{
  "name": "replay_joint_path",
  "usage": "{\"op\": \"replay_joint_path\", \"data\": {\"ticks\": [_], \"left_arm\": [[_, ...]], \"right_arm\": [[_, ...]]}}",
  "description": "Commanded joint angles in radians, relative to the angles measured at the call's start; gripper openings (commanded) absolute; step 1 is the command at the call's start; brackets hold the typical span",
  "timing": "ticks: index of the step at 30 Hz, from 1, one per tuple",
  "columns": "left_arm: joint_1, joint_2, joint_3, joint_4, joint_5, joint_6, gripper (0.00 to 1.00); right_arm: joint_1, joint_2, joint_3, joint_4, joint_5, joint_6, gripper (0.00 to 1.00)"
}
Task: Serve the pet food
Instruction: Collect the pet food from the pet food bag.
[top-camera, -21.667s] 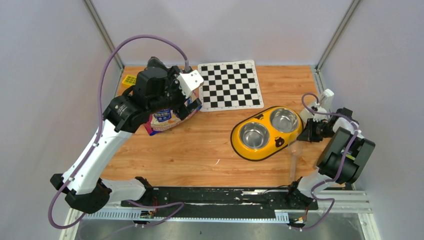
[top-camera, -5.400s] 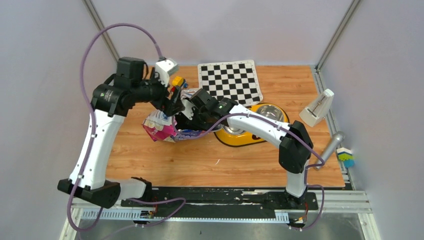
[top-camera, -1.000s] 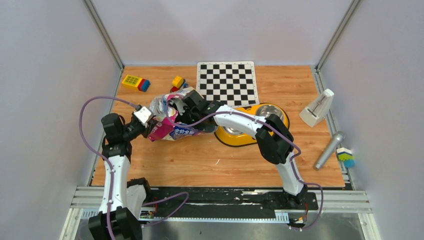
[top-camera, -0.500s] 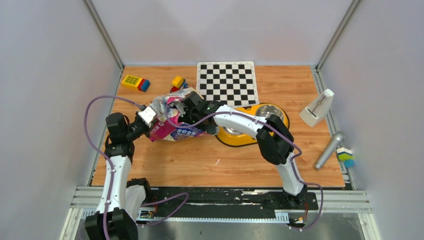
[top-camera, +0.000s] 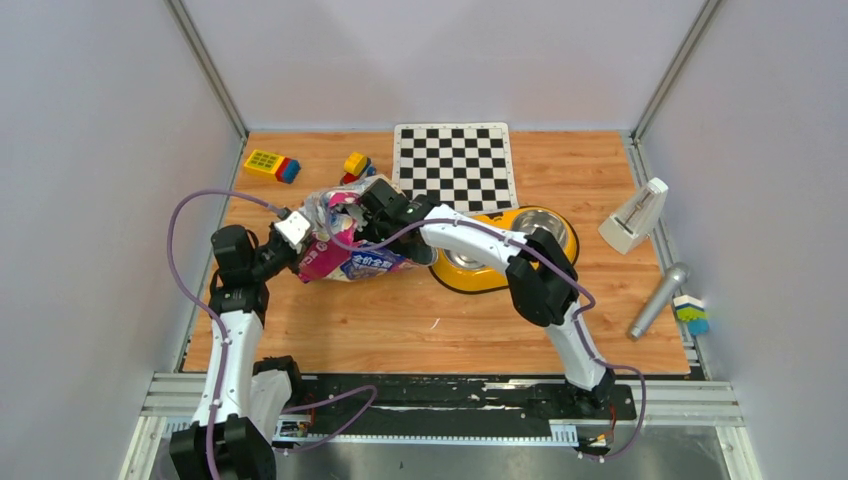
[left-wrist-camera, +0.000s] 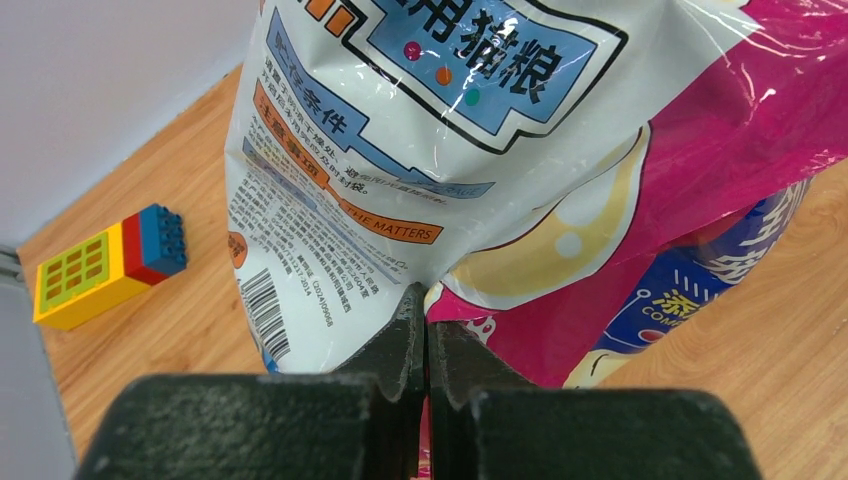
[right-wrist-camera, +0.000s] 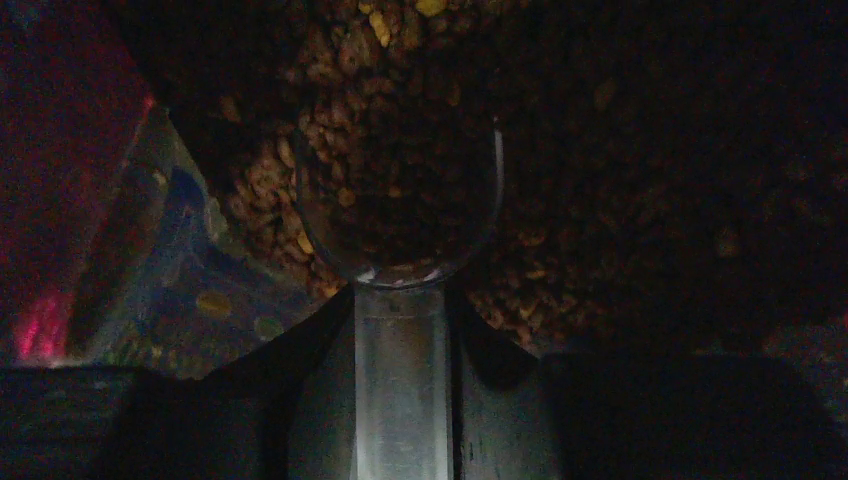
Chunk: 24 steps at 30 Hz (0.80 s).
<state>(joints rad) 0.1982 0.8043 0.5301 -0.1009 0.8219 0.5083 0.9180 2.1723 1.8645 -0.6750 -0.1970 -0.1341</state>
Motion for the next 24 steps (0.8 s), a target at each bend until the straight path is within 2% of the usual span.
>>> {"op": "replay_joint_path", "data": {"ticks": [1,6,14,24], "left_arm": [[-0.008,-0.003,0.026,0.001,0.035,-0.045,0.0],[-0.008,-0.007,0.022,-0.004,0.021,-0.039,0.0],[-0.008,0.004,0.021,0.041,-0.047,-0.081,0.0],[-0.007,0.027,0.026,0.064,-0.09,-0.099,0.0]], "right_arm": [[-0.017,0.107,0.0,0.092,0.066,0.037,0.0],[-0.027,-0.045,-0.098,0.236,0.053,0.057,0.0],[-0.035,-0.365,-0.351,0.3,0.008,-0.008,0.0],[-0.045,-0.505,-0.442,0.283,-0.023,-0.038,0.0]]}}
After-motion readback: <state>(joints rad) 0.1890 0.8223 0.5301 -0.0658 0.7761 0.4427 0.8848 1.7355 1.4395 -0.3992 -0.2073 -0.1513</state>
